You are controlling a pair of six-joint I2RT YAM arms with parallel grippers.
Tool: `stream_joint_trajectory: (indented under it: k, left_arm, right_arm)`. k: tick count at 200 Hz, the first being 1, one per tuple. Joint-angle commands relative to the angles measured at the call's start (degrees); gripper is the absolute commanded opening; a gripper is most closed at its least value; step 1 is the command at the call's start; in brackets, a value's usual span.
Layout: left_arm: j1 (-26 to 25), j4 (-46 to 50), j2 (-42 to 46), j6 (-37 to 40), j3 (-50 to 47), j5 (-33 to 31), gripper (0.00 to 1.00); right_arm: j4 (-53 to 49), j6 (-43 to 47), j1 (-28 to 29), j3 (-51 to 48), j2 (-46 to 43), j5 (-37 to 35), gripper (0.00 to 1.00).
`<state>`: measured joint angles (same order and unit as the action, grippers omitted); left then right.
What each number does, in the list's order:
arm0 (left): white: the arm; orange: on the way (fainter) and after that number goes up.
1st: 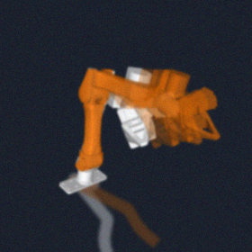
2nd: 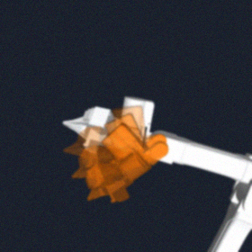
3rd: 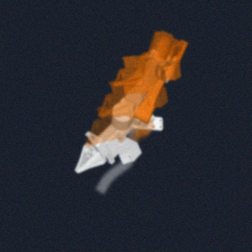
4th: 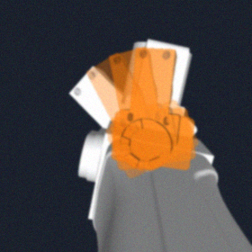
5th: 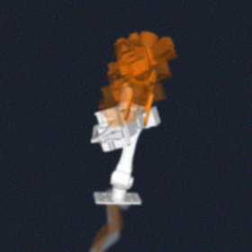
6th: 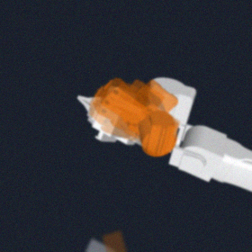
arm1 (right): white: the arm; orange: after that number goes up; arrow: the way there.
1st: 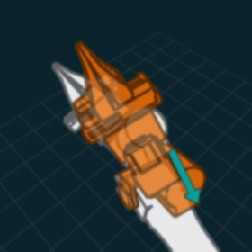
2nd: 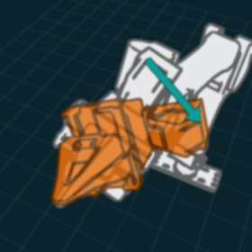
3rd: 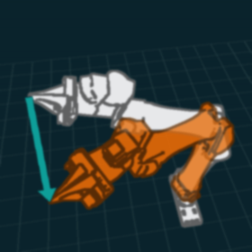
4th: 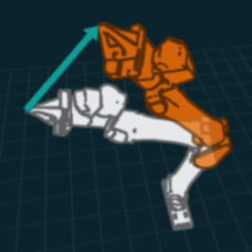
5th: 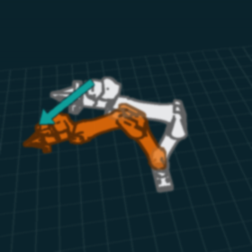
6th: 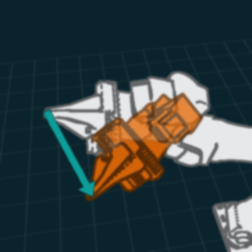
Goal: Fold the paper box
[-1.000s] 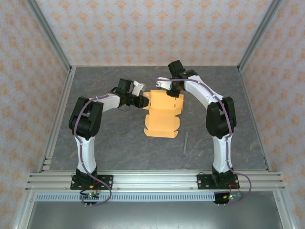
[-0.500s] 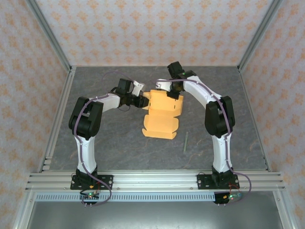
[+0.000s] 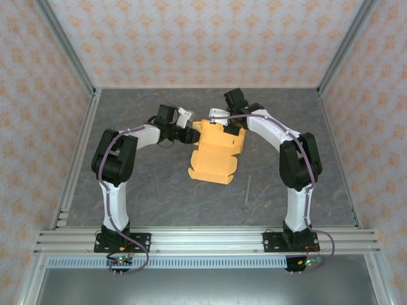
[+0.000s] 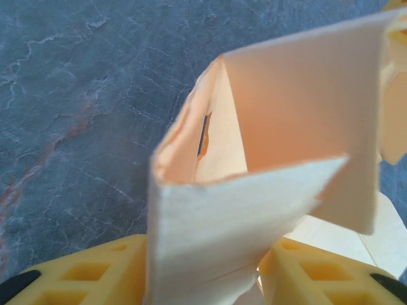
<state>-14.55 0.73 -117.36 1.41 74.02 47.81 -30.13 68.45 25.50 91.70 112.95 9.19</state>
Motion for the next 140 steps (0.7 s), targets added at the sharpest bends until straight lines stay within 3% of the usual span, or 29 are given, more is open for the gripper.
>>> stream_joint_trajectory:
  k: [1, 85, 140]
  left_arm:
    - [0.20, 0.01, 1.70, 0.49, -0.72, 3.31, 0.52]
    - [0.88, -0.73, 1.52, 1.10, -0.54, 7.73, 0.64]
    - [0.83, 1.07, 3.22, 2.07, -3.29, 2.30, 0.66]
  right_arm:
    - [5.49, -0.13, 0.30, -0.95, -3.15, -2.70, 0.00]
    - [4.82, 0.86, 0.69, -0.29, -2.47, -3.83, 0.00]
    - [3.60, 0.99, 0.67, 0.83, -2.47, -4.07, 0.00]
